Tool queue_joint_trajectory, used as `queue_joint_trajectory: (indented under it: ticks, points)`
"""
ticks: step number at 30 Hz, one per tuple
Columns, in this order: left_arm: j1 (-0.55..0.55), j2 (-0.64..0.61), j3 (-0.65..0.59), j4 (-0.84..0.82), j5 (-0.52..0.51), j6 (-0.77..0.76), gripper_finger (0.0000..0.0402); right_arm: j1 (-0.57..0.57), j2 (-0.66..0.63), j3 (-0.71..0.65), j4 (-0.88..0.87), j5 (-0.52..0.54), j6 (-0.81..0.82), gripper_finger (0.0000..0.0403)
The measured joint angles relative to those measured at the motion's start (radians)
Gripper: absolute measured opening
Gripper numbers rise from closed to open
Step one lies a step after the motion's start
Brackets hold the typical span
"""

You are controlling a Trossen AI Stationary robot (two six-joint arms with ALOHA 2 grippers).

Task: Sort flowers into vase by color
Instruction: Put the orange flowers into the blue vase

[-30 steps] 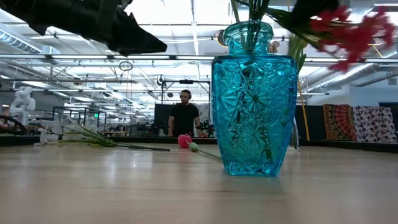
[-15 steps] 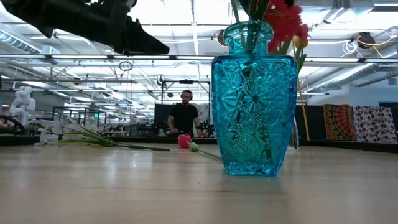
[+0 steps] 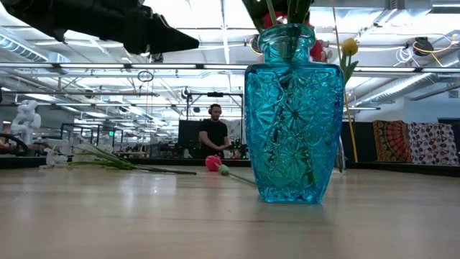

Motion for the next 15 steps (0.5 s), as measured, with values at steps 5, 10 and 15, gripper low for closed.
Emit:
queue_joint_trajectory:
  ticks: [5, 10, 15]
  points:
    - [0.001, 0.000, 0.000, 0.030, -0.079, 0.125, 0.0155, -0.048, 0.013, 0.000, 0.064, -0.041, -0.001, 0.0002]
    - [-0.013, 0.000, 0.011, 0.092, -0.149, 0.341, 0.0155, -0.069, 0.014, 0.000, 0.161, -0.049, -0.013, 0.0002]
    - [-0.044, 0.000, 0.069, 0.108, -0.233, 0.618, 0.0155, -0.097, 0.014, 0.000, 0.248, -0.121, -0.056, 0.0002]
